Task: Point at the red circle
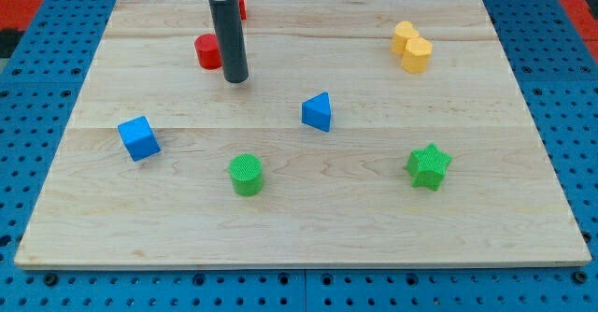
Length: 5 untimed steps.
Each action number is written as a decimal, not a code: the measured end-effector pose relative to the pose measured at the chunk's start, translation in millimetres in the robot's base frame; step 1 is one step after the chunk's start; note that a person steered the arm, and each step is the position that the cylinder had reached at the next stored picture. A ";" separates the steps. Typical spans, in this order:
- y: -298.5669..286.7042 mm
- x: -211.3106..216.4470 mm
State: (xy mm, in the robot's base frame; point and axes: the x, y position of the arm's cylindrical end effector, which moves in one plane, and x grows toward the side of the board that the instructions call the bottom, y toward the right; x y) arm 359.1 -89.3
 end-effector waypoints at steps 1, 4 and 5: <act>-12.8 17.7; -47.5 -22.4; -45.0 -55.3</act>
